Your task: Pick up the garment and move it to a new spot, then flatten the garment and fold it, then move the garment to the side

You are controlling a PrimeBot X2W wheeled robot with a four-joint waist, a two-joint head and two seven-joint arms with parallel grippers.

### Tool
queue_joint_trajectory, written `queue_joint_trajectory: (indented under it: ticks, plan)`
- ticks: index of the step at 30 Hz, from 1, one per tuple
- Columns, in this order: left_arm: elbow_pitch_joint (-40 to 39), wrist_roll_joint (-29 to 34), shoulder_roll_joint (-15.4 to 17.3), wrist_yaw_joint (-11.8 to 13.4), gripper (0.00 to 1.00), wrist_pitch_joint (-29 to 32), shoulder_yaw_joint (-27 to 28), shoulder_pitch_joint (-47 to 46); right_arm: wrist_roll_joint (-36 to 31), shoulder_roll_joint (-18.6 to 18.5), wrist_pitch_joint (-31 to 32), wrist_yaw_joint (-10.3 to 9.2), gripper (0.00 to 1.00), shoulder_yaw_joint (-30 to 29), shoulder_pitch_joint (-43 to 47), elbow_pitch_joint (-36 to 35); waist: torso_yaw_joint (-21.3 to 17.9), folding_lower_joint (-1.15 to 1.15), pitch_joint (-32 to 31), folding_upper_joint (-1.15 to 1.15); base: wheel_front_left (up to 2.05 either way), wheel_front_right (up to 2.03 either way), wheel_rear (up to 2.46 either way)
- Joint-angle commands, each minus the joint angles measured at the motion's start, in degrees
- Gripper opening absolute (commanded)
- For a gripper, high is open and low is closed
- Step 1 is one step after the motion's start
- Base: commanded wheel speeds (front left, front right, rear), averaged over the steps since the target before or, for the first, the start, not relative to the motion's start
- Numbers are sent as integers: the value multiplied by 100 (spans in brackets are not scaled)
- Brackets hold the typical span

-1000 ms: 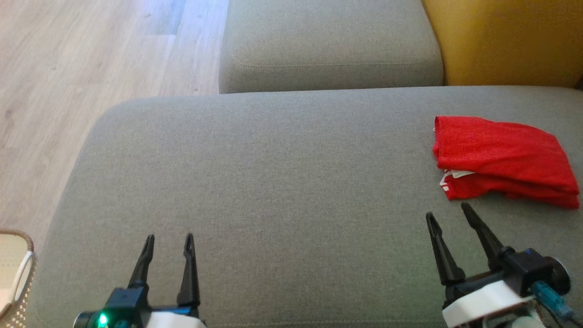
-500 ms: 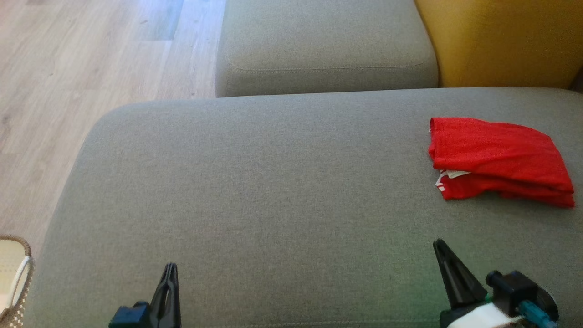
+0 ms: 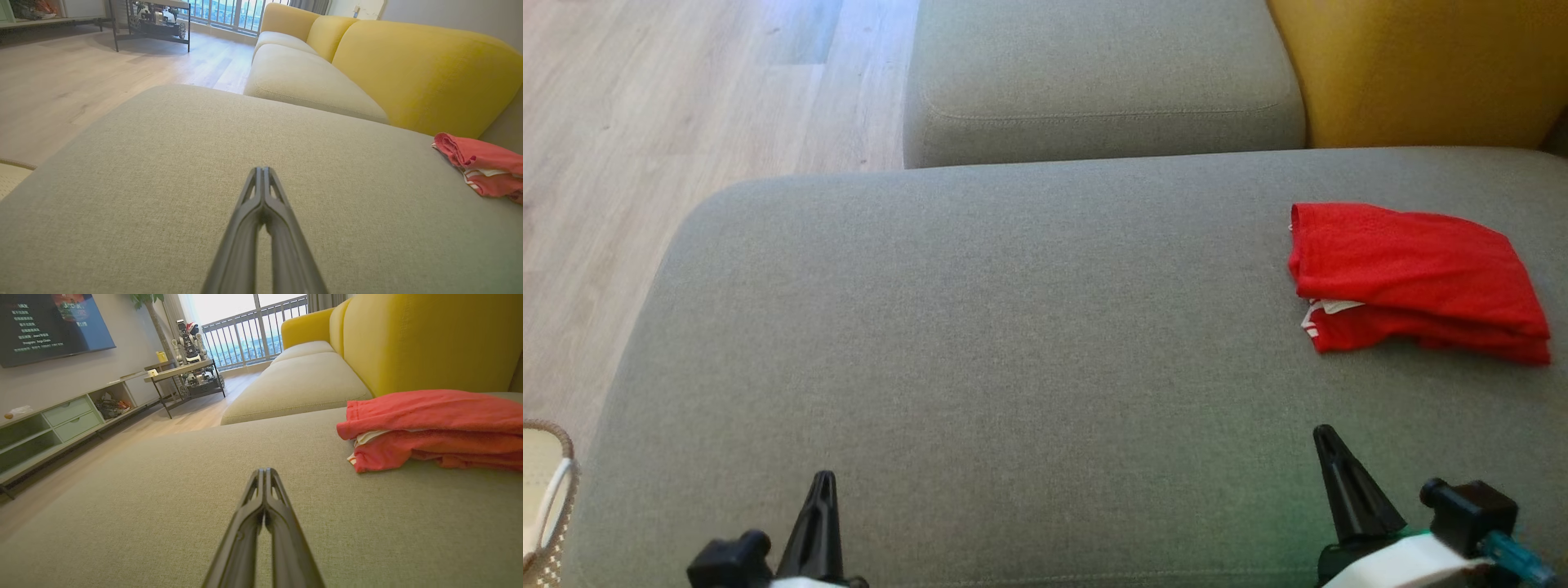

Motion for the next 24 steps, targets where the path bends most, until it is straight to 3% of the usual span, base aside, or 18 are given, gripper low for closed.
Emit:
queue_joint_trajectory:
  ticks: [1, 24]
  plan:
    - [-150, -180, 41, -42, 0, 18, 120, -318, 198, -37, 55, 0, 0, -37, -319, -152, -4, 0, 8, 0, 0, 0, 0]
    - [86, -1821, 73, -326, 0, 329, 381, -688, 1852, -67, 409, -1, 0, -117, -567, -23, -76, 0, 127, 0, 0, 0, 0]
